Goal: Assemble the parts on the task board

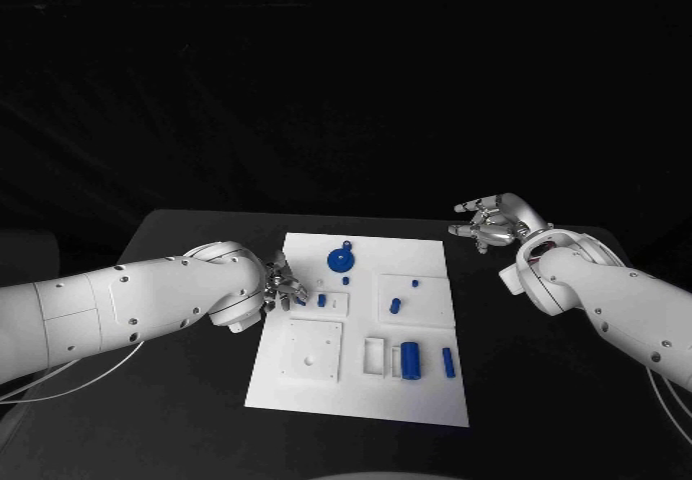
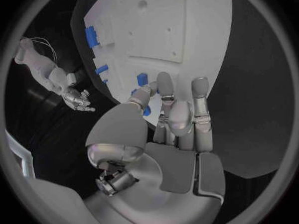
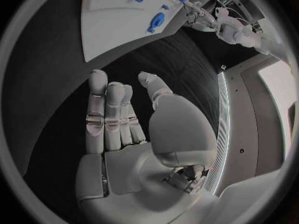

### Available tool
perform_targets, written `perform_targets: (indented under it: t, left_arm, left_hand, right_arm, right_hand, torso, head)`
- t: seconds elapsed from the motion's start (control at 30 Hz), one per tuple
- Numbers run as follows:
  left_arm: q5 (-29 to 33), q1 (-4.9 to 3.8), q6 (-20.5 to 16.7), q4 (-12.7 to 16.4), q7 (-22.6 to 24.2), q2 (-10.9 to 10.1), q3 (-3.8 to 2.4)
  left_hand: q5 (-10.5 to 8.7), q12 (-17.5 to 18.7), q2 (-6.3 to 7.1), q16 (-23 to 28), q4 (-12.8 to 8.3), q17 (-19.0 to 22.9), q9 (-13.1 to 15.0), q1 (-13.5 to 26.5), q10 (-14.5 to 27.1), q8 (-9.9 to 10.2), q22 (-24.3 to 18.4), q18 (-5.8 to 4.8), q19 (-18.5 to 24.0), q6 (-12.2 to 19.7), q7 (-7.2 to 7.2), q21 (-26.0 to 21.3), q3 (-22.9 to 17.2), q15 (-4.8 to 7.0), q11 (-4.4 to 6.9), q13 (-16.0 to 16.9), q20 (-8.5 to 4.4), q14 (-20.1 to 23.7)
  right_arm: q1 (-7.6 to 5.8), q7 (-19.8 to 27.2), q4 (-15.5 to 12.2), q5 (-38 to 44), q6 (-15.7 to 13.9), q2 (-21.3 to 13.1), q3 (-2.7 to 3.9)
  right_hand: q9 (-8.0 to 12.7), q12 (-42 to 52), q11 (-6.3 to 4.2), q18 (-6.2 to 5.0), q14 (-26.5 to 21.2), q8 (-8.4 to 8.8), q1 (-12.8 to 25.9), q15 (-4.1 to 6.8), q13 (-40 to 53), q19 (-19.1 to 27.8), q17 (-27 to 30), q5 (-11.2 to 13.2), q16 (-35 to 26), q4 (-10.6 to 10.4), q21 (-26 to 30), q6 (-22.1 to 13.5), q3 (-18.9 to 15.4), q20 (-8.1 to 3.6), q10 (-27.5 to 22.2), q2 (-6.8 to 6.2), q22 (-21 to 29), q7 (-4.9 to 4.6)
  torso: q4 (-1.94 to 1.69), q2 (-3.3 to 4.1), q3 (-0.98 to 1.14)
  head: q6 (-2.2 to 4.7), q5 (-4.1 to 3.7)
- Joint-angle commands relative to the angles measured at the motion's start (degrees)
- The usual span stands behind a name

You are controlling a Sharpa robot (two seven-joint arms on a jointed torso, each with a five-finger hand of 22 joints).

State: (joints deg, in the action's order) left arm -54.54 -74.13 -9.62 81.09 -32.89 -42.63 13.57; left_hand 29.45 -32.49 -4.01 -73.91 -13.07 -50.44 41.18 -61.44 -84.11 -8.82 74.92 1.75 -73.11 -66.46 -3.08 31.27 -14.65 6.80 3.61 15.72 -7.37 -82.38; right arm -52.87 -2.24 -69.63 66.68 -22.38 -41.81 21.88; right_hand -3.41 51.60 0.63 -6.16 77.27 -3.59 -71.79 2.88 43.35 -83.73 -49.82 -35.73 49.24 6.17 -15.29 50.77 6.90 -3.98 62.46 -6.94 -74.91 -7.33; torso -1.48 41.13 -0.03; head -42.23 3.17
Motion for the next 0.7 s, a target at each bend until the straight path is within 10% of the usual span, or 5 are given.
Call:
perform_targets:
  t: [0.03,0.7]
  left_arm:
    - [-0.6,0.54,2.2,0.1,-0.7,0.3,0.30]
    - [-2.3,0.63,3.3,0.5,-0.8,0.3,0.29]
  left_hand:
    - [0.13,-0.3,-0.33,-0.2,-0.8,-0.1,5.5,-0.3,-2.7,-0.4,1.1,1.08,-0.2,-4.7,4.16,0.4,-0.5,-0.03,0.46,0.0,0.28,-0.3]
    - [0.51,-0.8,0.08,-0.5,-0.8,-0.5,5.3,-0.4,-2.7,-0.5,1.1,1.21,-0.1,-5.2,4.29,0.6,-0.3,-0.06,0.51,-0.7,0.41,-0.3]
  right_arm:
    - [0.02,0.3,-0.1,0.0,0.6,-0.1,0.03]
    - [0.08,0.3,-0.1,0.0,0.8,-0.1,0.04]
  right_hand:
    - [0.0,-0.3,0.18,-0.77,0.1,0.21,0.6,0.20,0.0,-1.8,0.0,-0.2,-0.3,0.0,0.3,-0.1,0.3,-0.15,0.0,0.11,-1.5,-0.16]
    - [0.0,-0.3,0.16,-0.75,0.1,0.22,0.7,0.22,0.0,-1.9,0.0,-0.2,-0.3,0.0,0.0,-0.1,0.3,-0.16,0.0,0.10,-1.5,-0.15]
  torso:
    - [-0.03,-0.03,-0.02]
    - [-0.03,-0.01,-0.02]
  head:
    - [-0.05,-0.08]
    - [-0.27,-0.26]
